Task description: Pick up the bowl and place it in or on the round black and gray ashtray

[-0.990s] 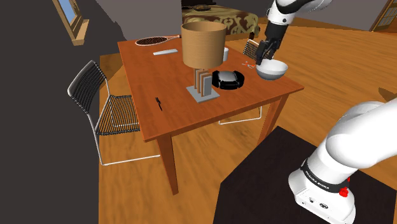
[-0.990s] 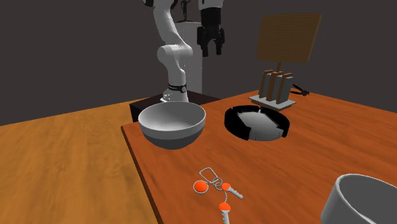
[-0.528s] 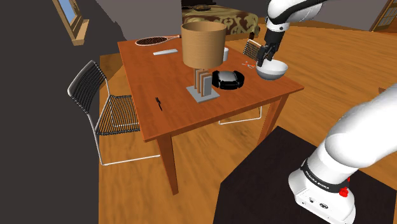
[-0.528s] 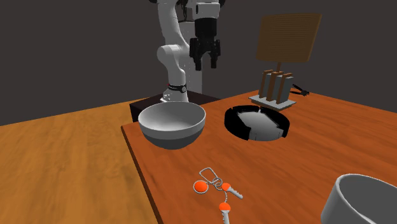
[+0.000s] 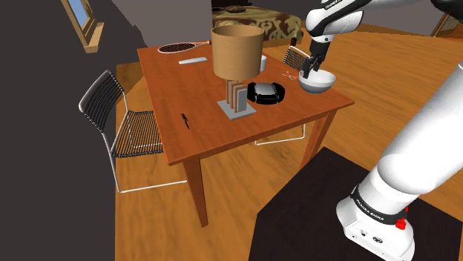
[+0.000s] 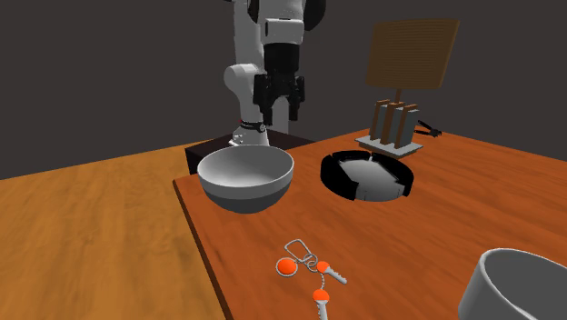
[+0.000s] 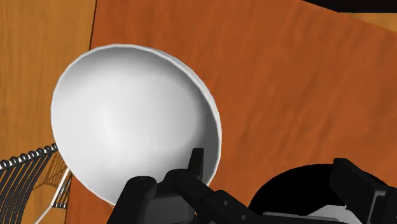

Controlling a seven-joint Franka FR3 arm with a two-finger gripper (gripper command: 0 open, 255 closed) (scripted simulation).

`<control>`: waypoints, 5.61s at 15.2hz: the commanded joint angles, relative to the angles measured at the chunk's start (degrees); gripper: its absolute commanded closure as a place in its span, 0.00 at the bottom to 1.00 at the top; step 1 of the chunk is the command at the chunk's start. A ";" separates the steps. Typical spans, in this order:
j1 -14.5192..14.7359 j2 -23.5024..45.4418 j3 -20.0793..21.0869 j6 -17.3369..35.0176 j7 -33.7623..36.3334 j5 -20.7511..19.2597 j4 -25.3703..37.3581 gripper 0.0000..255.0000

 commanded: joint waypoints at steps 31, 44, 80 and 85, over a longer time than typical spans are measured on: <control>-1.96 8.82 -1.16 4.28 -5.40 4.34 4.06 1.00; -1.46 5.05 -1.37 -5.16 -4.24 2.12 10.18 1.00; 13.08 11.58 10.99 -17.08 23.21 0.25 26.55 1.00; 13.13 11.89 10.99 -13.34 23.46 0.26 23.10 1.00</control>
